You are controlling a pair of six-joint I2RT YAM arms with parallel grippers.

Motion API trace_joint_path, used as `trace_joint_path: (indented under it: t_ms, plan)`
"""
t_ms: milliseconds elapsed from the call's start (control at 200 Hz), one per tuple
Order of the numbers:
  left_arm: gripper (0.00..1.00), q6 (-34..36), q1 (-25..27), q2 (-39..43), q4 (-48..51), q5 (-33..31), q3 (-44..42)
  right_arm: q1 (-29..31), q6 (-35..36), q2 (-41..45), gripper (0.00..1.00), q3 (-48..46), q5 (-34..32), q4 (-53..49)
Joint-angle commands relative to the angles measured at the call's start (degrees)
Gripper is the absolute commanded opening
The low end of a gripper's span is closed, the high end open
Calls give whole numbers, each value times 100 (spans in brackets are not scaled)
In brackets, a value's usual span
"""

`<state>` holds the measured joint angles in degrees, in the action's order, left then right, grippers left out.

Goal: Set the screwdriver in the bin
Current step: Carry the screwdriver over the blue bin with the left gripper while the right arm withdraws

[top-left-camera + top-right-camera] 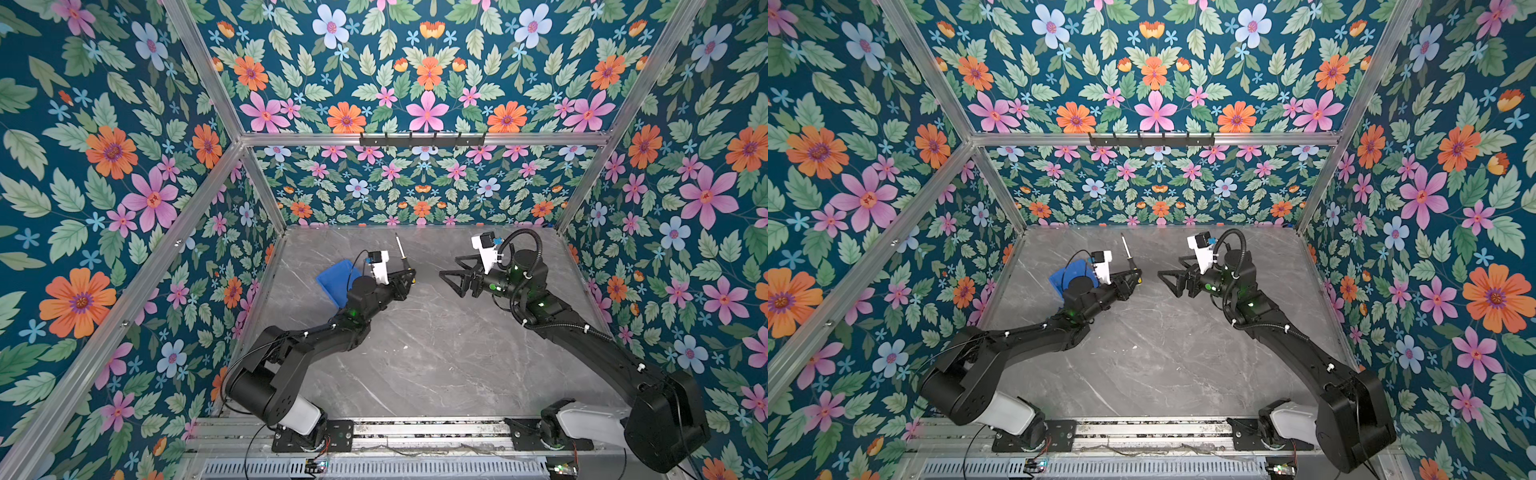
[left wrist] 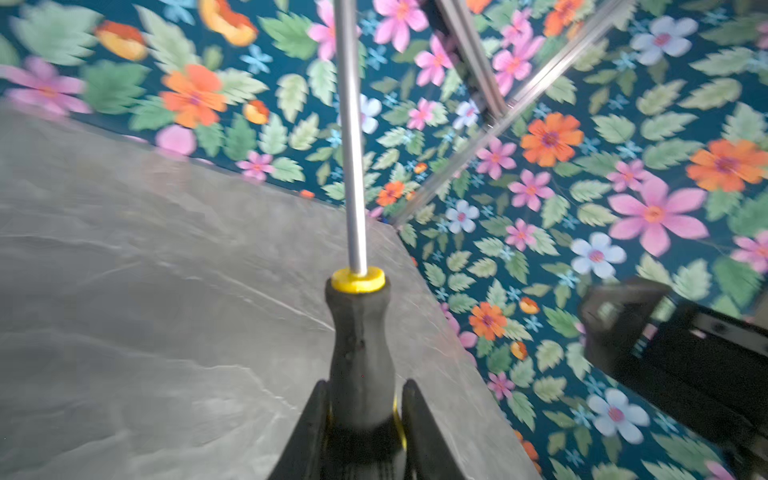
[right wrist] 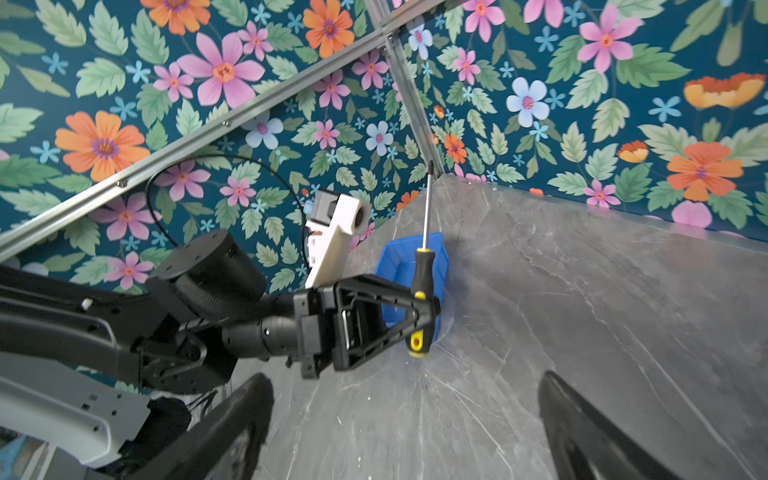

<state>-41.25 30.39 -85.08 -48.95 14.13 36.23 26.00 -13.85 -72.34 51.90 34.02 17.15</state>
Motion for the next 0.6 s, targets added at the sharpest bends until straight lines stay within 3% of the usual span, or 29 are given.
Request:
trace_joint_path:
  t_ms: [0,90,195,595]
  plan:
    - [0,-80,-325,363,1280,-687,-25,311,867,-173,99,189,-327,-600]
    - [0,-129,-599,546,2816,-1423,230,592,1240,-387,99,369,-493,-910]
    - [0,-161,-784,542,3813,-1913,540,888,1532,-622,99,560,-628,-1080]
    - [0,-1024,-1035,-595,6017,-2863,2021,1632,1860,-1220,99,1103,-923,-1215]
